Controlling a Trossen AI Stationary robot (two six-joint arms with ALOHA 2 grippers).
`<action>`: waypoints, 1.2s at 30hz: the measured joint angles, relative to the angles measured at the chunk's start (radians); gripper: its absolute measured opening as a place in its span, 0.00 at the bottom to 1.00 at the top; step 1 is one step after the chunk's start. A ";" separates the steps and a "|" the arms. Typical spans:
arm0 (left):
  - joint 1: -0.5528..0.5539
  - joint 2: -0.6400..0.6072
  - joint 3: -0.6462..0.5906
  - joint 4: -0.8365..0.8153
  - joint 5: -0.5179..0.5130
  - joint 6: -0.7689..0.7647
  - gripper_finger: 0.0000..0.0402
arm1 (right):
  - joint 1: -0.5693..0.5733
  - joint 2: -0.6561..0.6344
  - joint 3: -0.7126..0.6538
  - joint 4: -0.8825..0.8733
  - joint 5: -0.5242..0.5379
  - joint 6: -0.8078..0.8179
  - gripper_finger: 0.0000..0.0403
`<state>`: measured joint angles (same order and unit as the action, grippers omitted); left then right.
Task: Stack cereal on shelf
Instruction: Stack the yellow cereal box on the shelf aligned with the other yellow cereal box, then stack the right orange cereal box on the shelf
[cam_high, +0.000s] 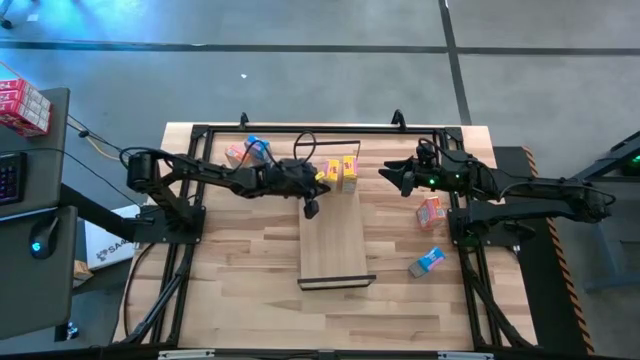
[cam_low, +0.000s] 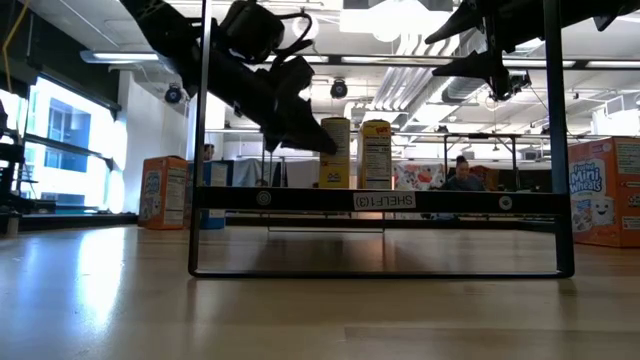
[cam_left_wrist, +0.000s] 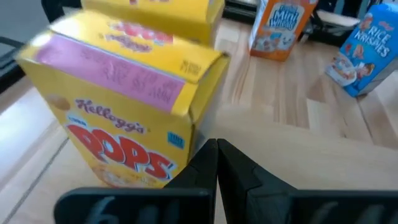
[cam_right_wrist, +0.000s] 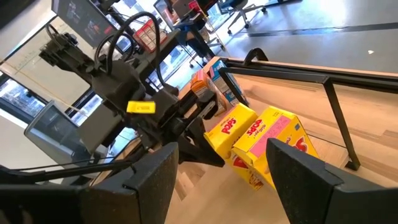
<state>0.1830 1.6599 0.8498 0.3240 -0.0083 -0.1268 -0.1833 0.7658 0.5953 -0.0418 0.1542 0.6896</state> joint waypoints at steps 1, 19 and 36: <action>0.000 -0.001 0.001 0.003 -0.001 0.000 0.00 | 0.000 0.000 0.000 0.000 0.000 0.001 0.60; 0.026 -0.017 0.000 0.015 0.052 -0.014 0.00 | 0.000 0.000 0.000 0.001 0.000 0.009 0.60; 0.067 -0.650 0.000 -0.325 0.060 -0.082 0.00 | 0.000 0.085 0.395 -0.730 -0.030 0.166 0.60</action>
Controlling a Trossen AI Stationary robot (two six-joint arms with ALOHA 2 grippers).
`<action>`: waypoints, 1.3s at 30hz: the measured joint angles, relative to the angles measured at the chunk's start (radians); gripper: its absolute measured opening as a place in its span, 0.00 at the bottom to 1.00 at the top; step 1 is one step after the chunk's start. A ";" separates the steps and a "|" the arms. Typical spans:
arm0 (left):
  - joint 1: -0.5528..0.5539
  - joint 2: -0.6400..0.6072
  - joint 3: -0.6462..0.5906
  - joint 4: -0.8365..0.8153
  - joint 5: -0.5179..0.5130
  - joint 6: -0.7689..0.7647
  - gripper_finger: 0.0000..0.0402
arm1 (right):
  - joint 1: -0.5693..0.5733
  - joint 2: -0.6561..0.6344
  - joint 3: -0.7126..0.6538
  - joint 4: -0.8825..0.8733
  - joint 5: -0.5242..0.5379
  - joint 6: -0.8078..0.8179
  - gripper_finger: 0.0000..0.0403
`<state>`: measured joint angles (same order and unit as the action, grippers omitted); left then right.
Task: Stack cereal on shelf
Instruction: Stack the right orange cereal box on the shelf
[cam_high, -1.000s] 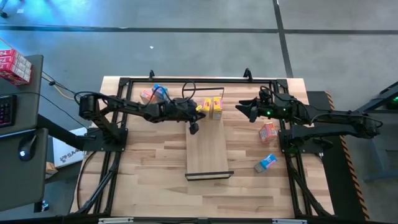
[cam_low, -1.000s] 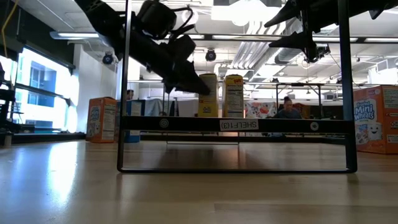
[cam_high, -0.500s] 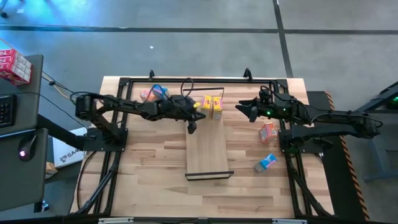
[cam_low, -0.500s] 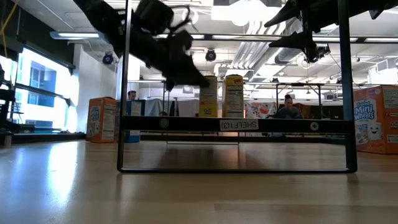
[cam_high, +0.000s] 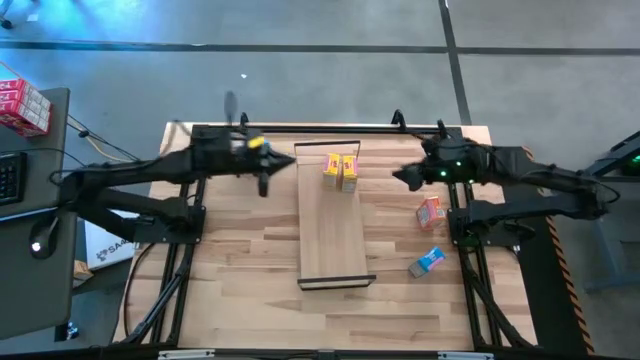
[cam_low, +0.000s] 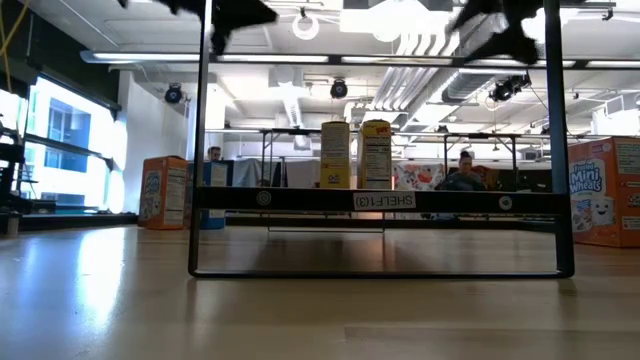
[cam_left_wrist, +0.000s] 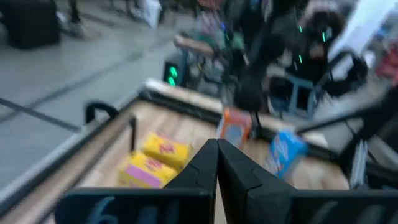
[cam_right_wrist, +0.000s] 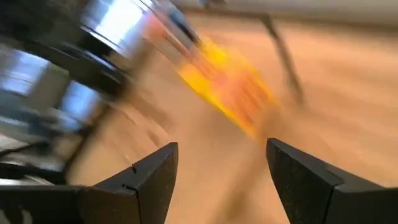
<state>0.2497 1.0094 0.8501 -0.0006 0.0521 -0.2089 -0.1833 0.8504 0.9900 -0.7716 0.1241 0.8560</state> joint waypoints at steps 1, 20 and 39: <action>0.000 -0.033 0.000 -0.008 -0.018 -0.004 0.00 | 0.000 0.026 0.050 -0.140 -0.010 0.060 0.60; 0.000 -0.182 0.000 -0.108 -0.142 0.002 0.00 | 0.100 0.159 -0.035 -0.705 -0.049 0.494 0.60; 0.000 -0.183 0.000 -0.100 -0.141 -0.026 0.00 | 0.100 0.158 -0.224 -0.532 -0.020 0.531 0.60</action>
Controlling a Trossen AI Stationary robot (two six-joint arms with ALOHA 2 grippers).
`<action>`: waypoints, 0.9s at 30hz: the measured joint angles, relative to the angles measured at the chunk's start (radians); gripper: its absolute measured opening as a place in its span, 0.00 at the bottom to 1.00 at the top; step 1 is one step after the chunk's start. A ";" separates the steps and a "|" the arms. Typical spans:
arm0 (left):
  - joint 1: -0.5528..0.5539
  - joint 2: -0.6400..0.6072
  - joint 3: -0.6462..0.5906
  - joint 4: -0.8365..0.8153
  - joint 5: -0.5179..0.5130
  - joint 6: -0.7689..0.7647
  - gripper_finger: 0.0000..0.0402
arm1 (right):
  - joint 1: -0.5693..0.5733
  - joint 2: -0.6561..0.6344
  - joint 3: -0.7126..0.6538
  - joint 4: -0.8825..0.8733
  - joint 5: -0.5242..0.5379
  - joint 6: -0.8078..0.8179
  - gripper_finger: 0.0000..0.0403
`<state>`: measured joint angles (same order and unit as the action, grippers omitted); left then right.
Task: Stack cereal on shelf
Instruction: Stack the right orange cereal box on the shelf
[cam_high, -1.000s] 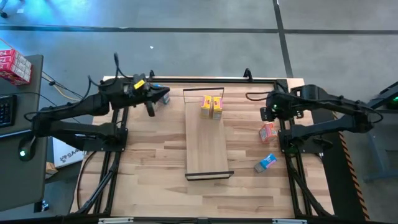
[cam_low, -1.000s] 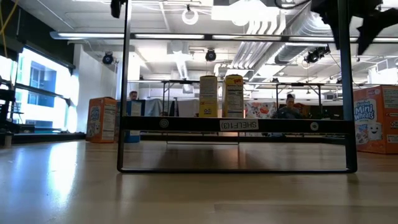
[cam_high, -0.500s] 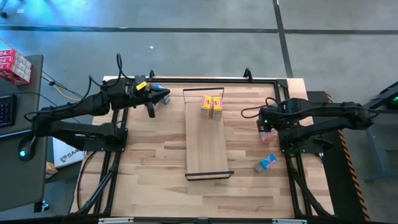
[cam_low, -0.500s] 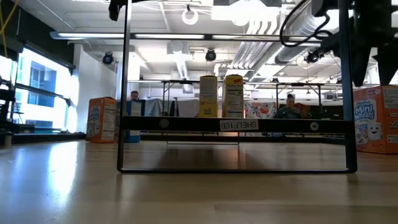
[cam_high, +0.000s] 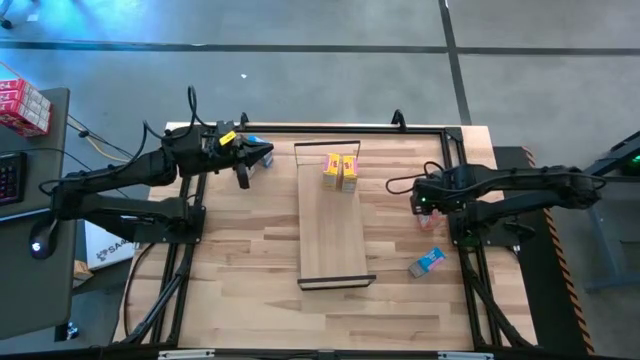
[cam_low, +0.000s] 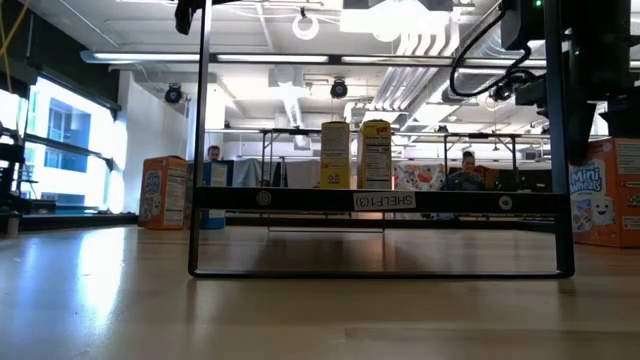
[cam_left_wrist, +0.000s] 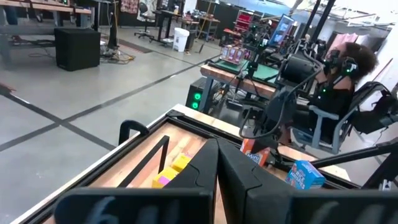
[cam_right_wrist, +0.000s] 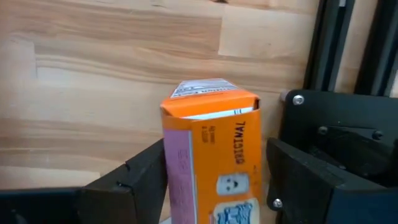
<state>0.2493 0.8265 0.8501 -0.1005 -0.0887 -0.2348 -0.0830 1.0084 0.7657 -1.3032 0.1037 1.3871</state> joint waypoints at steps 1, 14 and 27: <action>0.000 0.000 0.000 0.000 0.000 0.000 0.00 | 0.000 0.000 -0.009 0.012 0.000 0.001 0.60; 0.000 0.000 0.000 0.001 -0.001 -0.002 0.00 | 0.000 0.000 -0.043 0.063 0.004 0.016 0.60; 0.000 -0.002 0.000 0.000 -0.001 0.000 0.00 | 0.000 -0.002 -0.011 0.049 -0.046 -0.073 0.29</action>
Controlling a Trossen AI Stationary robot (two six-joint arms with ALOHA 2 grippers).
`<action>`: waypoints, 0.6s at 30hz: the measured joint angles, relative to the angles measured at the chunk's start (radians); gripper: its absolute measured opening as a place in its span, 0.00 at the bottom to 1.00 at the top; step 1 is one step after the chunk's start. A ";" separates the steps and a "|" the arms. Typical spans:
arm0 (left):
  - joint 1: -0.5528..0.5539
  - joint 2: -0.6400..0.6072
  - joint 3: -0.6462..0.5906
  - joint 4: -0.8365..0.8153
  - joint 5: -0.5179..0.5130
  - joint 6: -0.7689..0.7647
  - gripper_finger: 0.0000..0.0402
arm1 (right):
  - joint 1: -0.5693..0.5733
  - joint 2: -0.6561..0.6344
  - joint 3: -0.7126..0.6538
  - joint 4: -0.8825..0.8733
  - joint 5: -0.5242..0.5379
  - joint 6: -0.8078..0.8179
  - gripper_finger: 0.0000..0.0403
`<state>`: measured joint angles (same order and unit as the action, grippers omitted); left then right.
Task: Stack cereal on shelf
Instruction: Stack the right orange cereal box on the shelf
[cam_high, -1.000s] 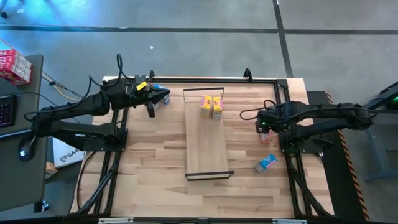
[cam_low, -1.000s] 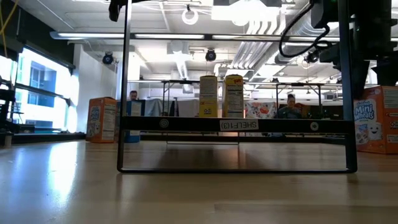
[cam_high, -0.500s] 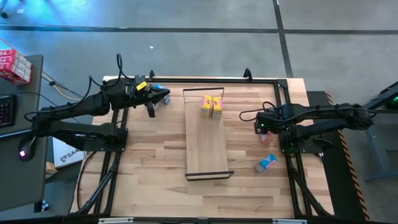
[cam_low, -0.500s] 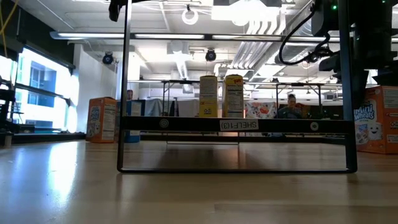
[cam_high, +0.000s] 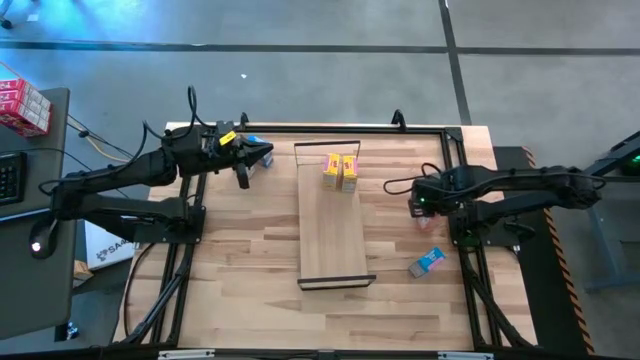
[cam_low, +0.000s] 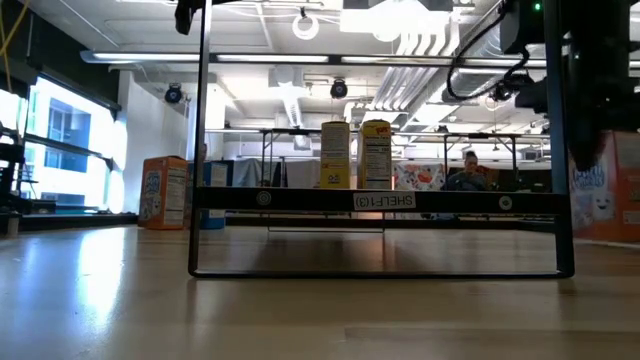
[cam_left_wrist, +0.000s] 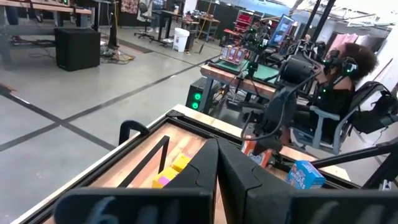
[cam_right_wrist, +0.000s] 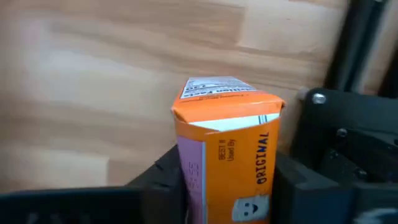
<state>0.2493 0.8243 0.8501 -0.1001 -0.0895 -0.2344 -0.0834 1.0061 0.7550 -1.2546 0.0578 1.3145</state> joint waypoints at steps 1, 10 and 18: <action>0.000 -0.004 0.000 -0.001 0.000 0.000 0.00 | 0.000 0.000 0.016 -0.003 -0.009 -0.030 0.26; 0.000 -0.059 0.000 0.001 0.000 0.001 0.00 | 0.000 0.000 0.316 0.074 -0.093 -0.167 0.23; 0.000 -0.072 0.000 0.000 0.000 0.001 0.00 | 0.077 0.150 0.507 0.343 -0.097 -0.163 0.25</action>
<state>0.2489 0.7524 0.8501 -0.1005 -0.0895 -0.2337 -0.0066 1.1557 1.2616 -0.9112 -0.0391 1.1511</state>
